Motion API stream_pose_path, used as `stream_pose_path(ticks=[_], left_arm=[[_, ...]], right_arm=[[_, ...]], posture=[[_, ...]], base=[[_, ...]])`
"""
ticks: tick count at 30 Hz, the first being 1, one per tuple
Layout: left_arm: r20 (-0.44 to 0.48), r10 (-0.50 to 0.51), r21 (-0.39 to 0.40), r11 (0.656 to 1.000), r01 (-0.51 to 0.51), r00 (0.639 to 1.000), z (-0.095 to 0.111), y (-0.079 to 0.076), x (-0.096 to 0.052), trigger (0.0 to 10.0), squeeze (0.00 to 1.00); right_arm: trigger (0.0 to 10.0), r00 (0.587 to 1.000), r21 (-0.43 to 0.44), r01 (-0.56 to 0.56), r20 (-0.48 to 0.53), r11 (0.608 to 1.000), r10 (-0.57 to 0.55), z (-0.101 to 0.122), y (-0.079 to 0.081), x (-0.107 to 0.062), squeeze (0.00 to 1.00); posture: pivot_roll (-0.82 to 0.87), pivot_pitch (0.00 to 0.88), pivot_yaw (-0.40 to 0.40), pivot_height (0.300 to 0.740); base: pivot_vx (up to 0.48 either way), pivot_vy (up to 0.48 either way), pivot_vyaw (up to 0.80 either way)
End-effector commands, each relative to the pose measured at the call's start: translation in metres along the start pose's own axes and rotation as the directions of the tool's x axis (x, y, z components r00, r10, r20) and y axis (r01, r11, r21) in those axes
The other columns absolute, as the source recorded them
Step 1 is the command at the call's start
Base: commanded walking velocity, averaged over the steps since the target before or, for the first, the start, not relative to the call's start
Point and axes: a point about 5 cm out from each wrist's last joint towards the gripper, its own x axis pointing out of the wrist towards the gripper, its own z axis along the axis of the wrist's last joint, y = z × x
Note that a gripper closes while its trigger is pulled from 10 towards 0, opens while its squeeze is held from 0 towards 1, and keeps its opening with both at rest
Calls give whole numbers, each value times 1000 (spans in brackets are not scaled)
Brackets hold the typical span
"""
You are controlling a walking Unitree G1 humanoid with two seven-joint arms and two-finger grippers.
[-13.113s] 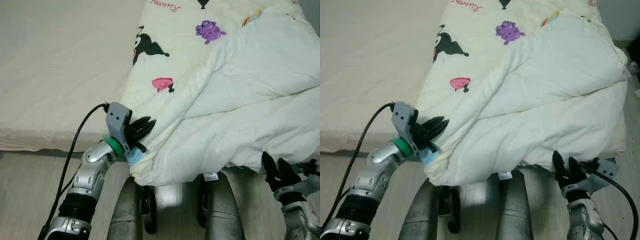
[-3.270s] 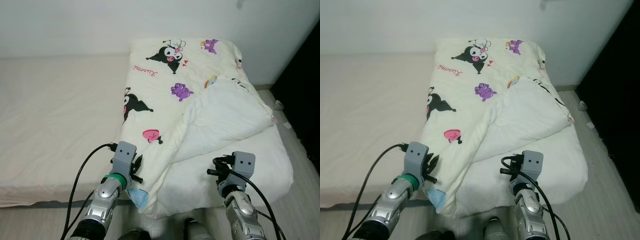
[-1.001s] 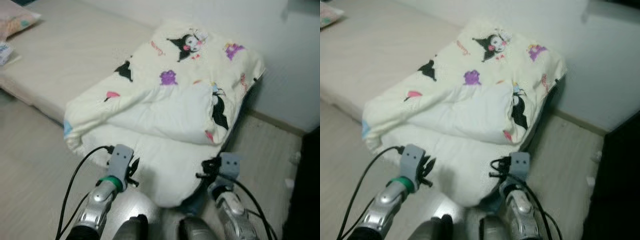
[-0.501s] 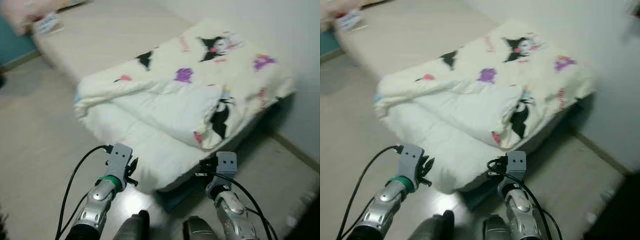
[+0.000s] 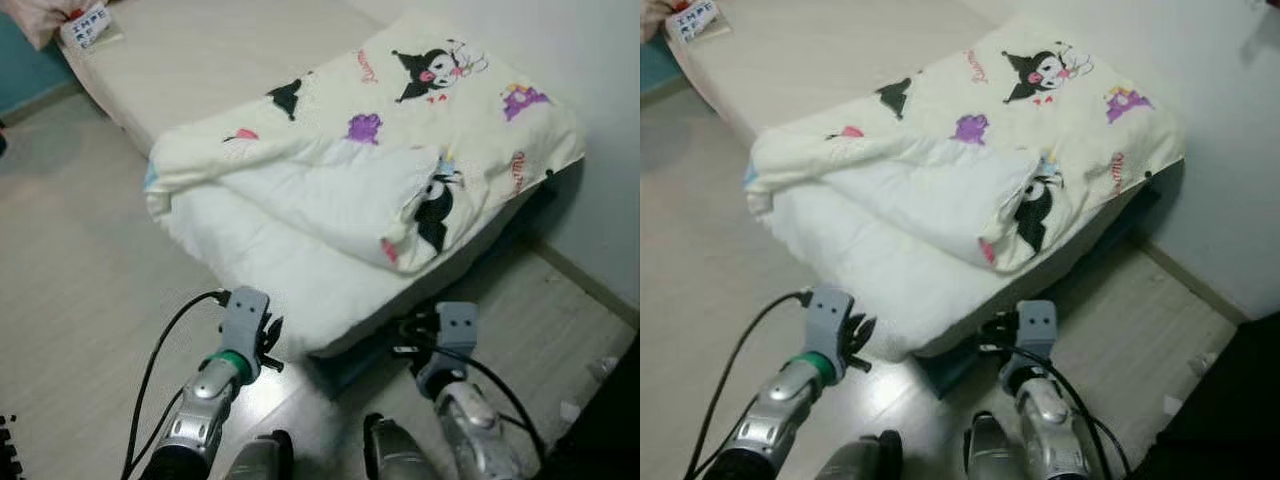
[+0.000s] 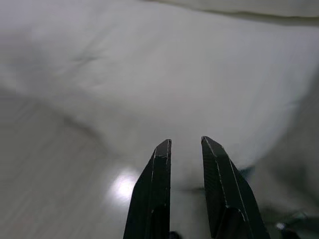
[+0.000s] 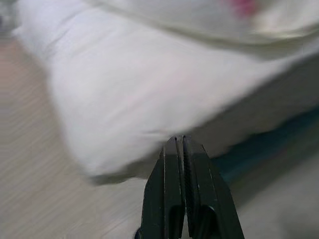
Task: Clean up the room
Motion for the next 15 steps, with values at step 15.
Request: stream_pose_path(ticks=[15], left_arm=[[-39,28,-37,999,-30,999,-10,-4,-4,10000,0]], right_arm=[[10000,999,-11,-20,-40,1000,20,-11,-1,-9,0]], posture=[[-1,171,130,740]], base=[[0,0,675]])
